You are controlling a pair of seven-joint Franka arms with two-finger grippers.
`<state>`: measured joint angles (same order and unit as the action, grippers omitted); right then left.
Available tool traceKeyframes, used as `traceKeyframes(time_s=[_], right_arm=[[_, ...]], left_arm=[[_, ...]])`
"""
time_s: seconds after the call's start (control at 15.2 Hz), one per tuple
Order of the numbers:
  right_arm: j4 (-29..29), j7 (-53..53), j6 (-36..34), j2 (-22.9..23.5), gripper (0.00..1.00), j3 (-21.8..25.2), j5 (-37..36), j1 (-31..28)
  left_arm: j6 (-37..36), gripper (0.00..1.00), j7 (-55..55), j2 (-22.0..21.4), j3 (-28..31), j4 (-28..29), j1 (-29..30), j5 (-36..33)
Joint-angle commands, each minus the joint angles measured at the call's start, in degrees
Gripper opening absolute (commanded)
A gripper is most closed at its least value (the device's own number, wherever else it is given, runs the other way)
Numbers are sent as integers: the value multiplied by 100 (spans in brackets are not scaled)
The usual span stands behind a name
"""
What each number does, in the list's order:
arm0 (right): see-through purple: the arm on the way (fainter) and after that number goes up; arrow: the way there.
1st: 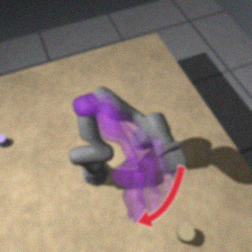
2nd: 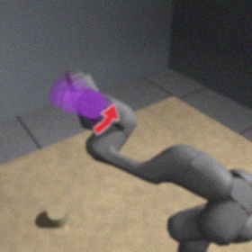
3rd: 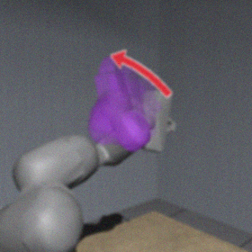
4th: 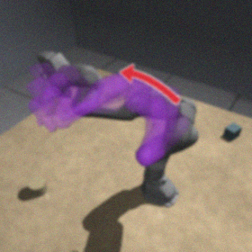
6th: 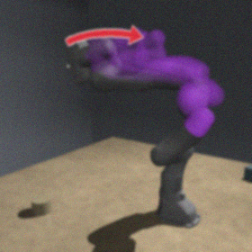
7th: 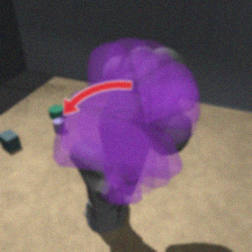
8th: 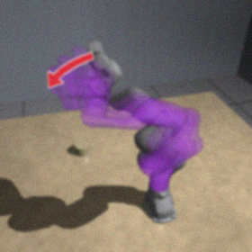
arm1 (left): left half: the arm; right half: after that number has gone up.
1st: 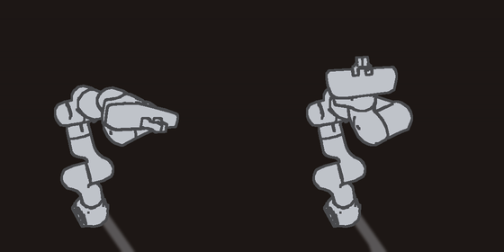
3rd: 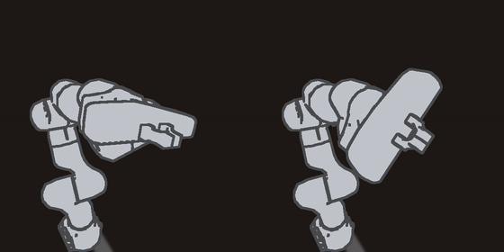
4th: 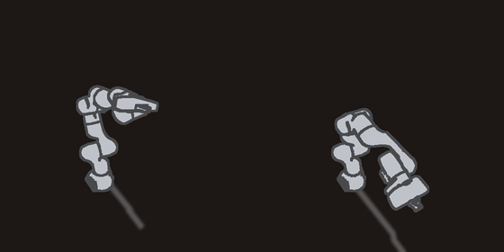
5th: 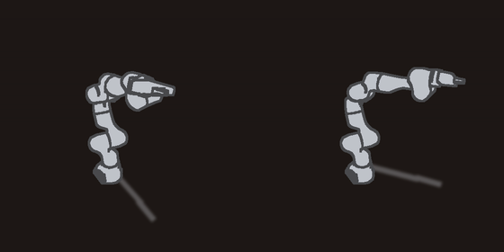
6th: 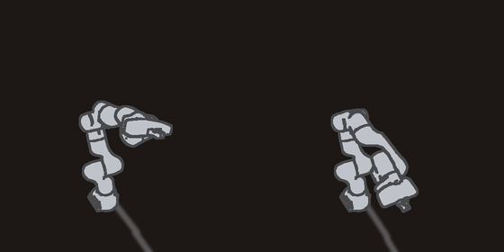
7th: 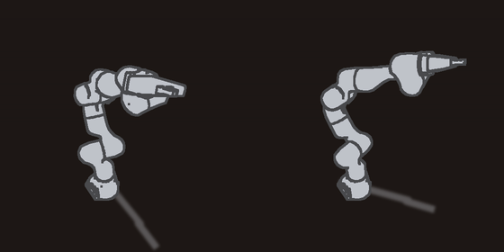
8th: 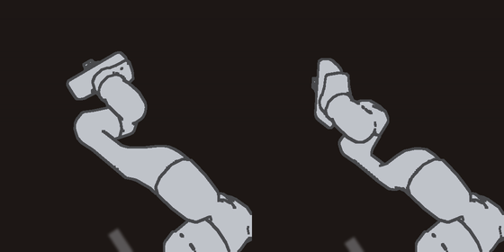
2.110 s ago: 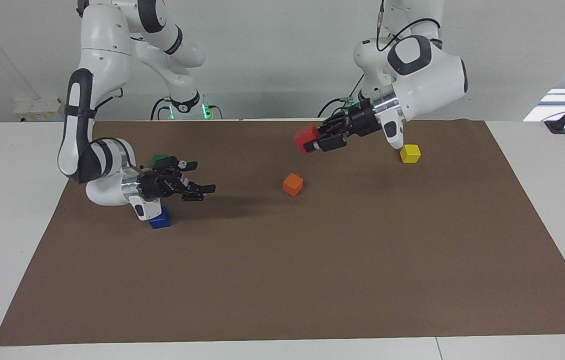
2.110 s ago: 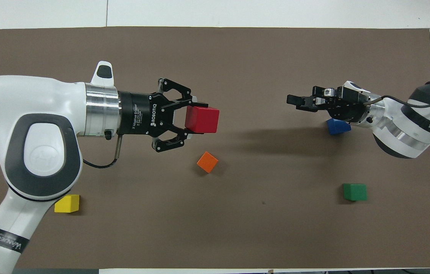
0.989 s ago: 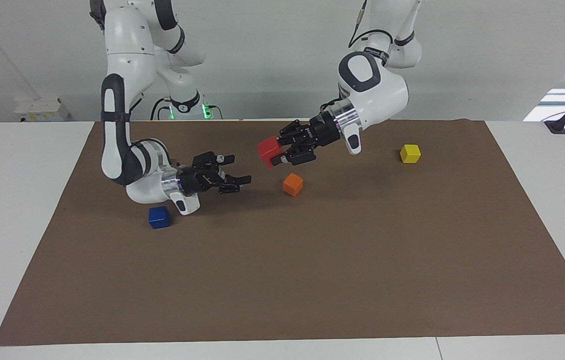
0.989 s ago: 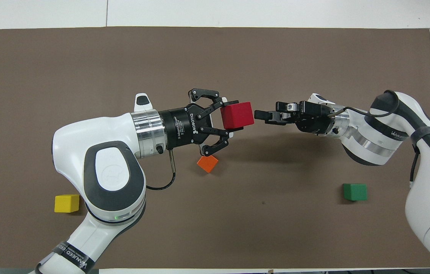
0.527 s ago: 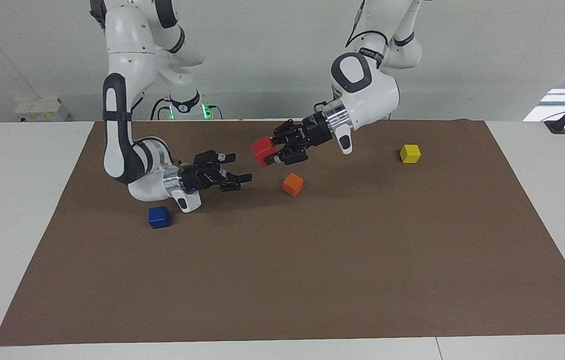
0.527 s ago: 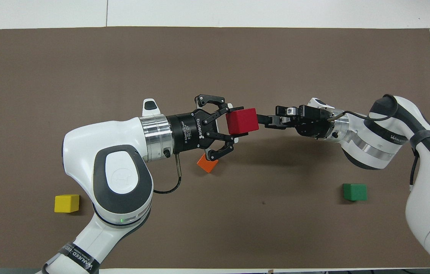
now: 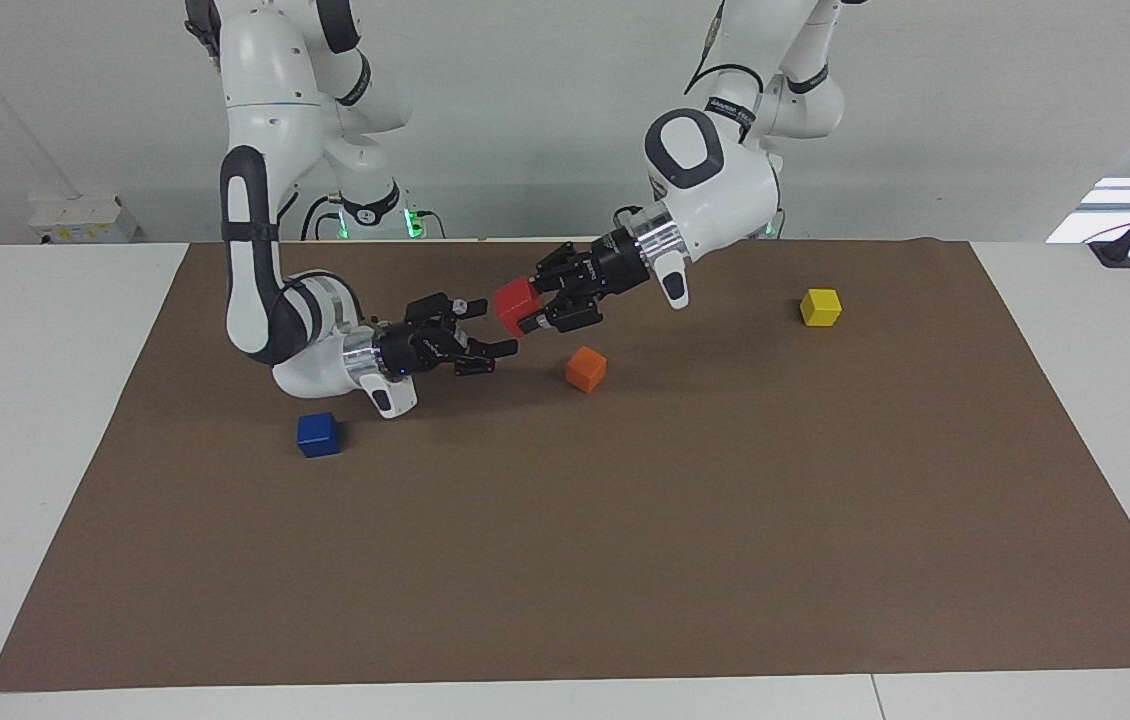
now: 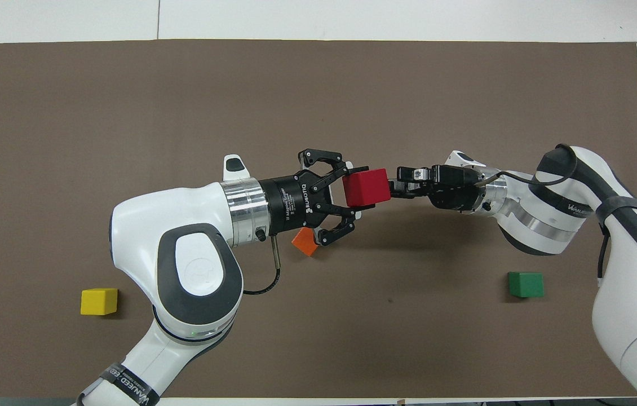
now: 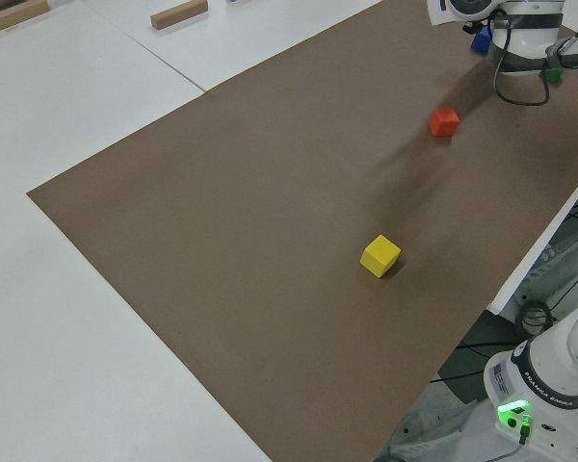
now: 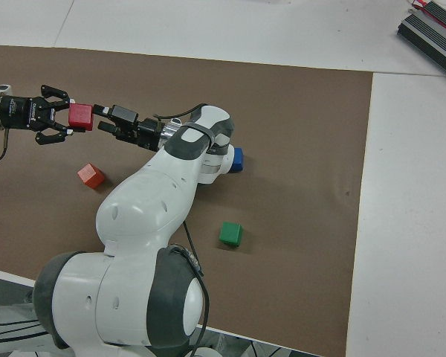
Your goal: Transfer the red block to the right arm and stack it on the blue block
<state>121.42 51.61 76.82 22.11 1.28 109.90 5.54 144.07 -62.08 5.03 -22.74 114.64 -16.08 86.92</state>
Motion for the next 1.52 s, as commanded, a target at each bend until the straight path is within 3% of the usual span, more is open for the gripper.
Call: traceKeyframes(time_s=[0.0, 0.26, 0.86, 1.45], right_arm=[[242, 147, 61, -198, 100, 12, 66, 0], [242, 147, 79, -198, 100, 21, 49, 0], [251, 209, 246, -198, 100, 12, 58, 105], [251, 253, 448, -198, 97, 12, 110, 263]], left_arm=[[121, 0, -50, -46, 77, 58, -106, 141], [218, 0, -50, -46, 77, 49, -114, 141], [719, 0, -59, 419, 77, -380, -405, 150], [860, 0, -59, 446, 68, -408, -528, 141]])
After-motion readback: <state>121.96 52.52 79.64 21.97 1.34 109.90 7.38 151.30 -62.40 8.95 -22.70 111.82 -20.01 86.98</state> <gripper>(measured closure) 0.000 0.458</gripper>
